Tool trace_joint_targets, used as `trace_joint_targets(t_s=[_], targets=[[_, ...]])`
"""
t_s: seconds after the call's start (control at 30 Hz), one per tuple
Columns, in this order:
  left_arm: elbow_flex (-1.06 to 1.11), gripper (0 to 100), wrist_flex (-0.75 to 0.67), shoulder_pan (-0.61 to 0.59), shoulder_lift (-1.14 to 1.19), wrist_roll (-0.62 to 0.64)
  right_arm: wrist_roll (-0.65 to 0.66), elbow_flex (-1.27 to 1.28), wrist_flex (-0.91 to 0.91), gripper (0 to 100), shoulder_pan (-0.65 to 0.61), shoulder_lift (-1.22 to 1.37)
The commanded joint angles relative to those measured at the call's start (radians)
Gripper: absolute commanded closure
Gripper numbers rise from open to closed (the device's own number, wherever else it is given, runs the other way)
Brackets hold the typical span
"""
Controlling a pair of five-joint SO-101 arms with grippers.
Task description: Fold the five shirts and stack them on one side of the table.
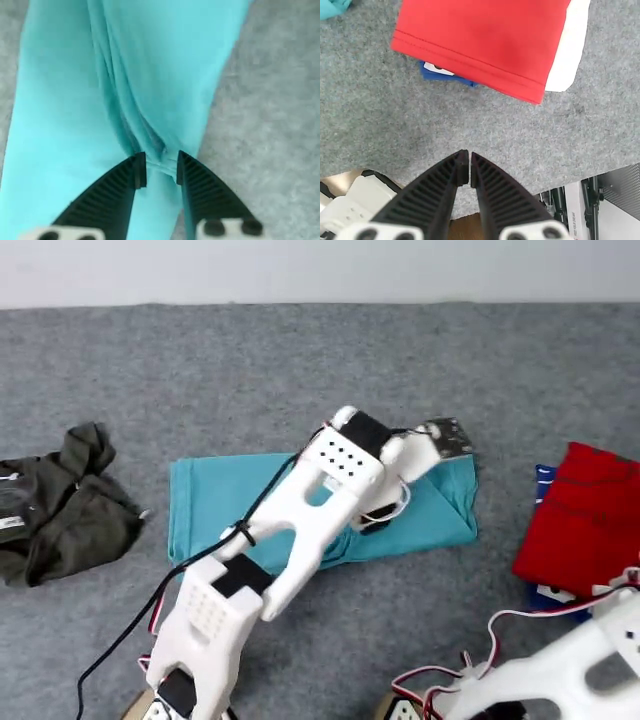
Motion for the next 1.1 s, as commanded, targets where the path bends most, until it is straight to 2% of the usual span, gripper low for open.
trace_joint_targets(t_s=[0.0,0.1,0.43,0.67,0.8,0.93,1.07], targets=[[0.050,90,-0.075,-0.078,-0.035,-0.011,0.008,-0.005,0.039,98.6,0.008,-0.016],[0.087,90,-0.115,-0.118,-0.003,-0.011,0.008,-0.005,0.039,98.7,0.008,-0.016],[0.104,90,-0.117,-0.103,0.115,-0.008,0.008,-0.005,0.039,98.7,0.008,-0.021],[0.004,97,0.003,-0.160,-0.002,-0.005,0.008,-0.005,0.039,98.7,0.010,-0.022],[-0.005,98,0.074,-0.269,-0.075,0.037,0.008,-0.005,0.039,98.7,0.010,-0.022],[0.047,98,0.098,-0.439,-0.158,0.092,0.008,-0.005,0.039,98.7,0.010,-0.022],[0.134,89,0.095,-0.628,-0.255,0.130,0.008,-0.005,0.039,98.7,0.010,-0.022]])
